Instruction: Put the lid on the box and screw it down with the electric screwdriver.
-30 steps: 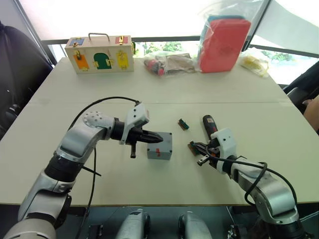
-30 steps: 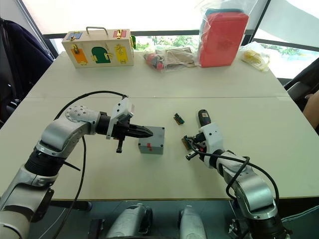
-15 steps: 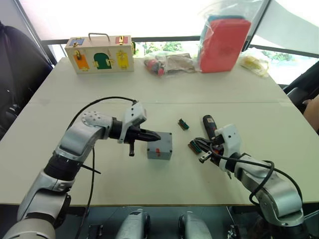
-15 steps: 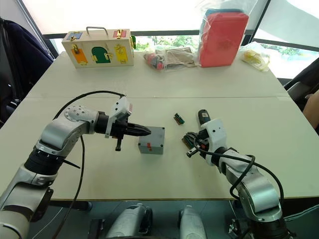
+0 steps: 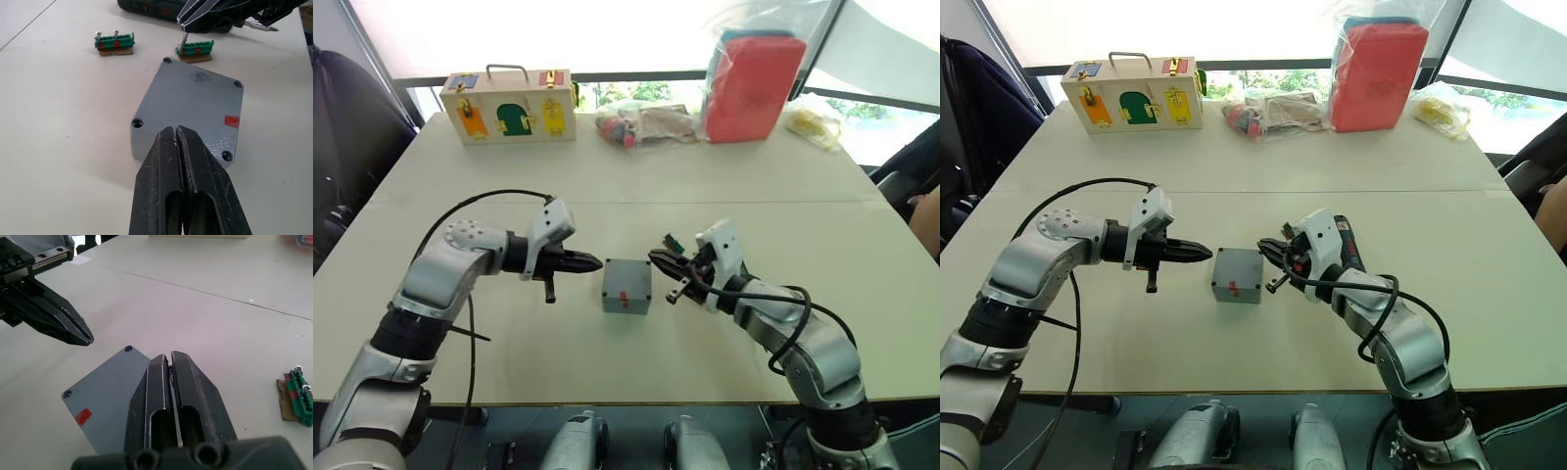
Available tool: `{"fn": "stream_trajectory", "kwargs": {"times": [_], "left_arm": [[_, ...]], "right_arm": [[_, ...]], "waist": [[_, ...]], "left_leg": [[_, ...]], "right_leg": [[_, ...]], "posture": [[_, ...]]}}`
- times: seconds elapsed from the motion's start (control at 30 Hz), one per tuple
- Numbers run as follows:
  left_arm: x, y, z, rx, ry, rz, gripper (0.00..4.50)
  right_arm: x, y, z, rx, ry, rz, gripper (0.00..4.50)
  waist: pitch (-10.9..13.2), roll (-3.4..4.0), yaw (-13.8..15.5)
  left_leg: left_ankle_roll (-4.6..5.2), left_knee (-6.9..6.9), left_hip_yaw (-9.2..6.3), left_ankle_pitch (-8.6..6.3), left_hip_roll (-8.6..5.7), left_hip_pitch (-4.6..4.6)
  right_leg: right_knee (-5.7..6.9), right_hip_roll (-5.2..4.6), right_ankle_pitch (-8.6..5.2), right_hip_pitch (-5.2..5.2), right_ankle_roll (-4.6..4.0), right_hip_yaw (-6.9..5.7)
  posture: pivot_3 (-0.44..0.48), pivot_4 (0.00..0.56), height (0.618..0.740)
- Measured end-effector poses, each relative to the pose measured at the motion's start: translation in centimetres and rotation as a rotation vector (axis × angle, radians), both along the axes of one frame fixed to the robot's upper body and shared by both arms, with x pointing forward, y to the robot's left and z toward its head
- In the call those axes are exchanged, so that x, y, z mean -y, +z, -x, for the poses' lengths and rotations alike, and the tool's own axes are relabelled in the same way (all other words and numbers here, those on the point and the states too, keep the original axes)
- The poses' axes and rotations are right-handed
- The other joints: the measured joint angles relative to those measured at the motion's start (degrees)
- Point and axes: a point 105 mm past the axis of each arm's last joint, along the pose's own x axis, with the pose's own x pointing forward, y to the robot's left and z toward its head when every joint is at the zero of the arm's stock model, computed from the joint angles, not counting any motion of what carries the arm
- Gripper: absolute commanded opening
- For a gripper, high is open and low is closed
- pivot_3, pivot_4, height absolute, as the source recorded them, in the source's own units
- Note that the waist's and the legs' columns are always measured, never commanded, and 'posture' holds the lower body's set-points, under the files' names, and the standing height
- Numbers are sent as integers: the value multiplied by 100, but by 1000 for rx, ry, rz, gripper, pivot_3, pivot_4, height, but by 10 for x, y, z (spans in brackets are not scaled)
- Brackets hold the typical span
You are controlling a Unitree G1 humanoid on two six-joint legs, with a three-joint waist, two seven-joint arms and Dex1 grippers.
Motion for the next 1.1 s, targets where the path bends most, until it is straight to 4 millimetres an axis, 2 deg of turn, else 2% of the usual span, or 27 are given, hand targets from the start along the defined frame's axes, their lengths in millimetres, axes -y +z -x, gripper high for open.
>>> {"fn": "stream_trajectory", "kwargs": {"times": [0.37,1.1], "left_arm": [[-2,1,6,-5,42,17,0],[-1,2,5,1,45,23,0]], "right_arm": [[-2,-8,-10,-3,20,18,67],[2,-10,-10,-4,0,22,67]], "waist": [[1,1,-9],[1,2,-11]], "left_leg": [[-3,-1,0,1,0,0],[-3,-1,0,2,0,0]], "right_leg": [[5,1,0,-2,0,1],[5,1,0,-3,0,1]], "posture": [[0,150,740],[0,150,740]]}}
